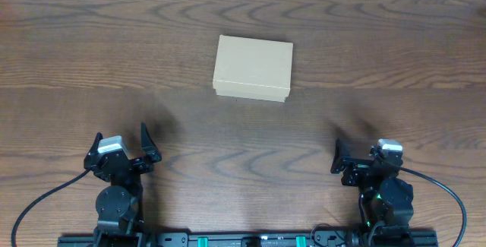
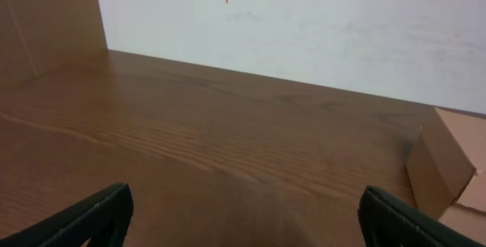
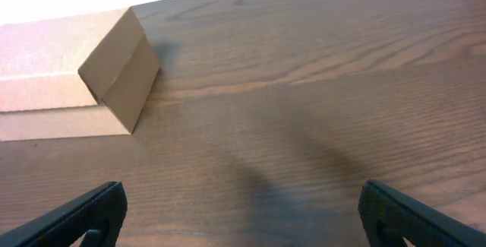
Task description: Pack container
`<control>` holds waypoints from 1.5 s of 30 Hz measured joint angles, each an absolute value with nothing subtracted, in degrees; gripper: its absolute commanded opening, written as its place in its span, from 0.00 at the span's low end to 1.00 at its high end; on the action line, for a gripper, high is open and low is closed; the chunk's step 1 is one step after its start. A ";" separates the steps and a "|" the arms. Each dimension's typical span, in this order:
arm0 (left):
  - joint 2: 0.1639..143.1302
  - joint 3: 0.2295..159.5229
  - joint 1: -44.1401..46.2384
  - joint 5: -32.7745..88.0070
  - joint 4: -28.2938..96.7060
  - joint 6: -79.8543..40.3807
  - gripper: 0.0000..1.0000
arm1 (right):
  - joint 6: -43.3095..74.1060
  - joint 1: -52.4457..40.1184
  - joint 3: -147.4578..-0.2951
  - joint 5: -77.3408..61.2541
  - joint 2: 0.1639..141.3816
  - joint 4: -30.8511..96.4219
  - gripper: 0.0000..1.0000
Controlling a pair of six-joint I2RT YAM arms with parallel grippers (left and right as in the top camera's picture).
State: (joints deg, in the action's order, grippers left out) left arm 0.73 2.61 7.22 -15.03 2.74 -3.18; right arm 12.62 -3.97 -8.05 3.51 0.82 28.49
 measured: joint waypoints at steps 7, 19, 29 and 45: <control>0.73 2.59 7.22 -15.03 2.70 -2.98 0.95 | 12.60 -3.97 -8.05 3.51 0.82 28.49 0.99; 0.73 2.57 7.22 -15.03 2.72 -1.43 0.96 | 12.60 -3.97 -8.05 3.51 0.82 28.49 0.99; 0.73 2.57 7.22 -15.03 2.70 -1.43 0.96 | 12.60 -3.97 -8.05 3.51 0.82 28.51 0.99; 0.73 2.57 7.22 -15.03 2.70 -1.43 0.95 | 12.60 -3.97 -8.05 3.51 0.82 28.51 0.99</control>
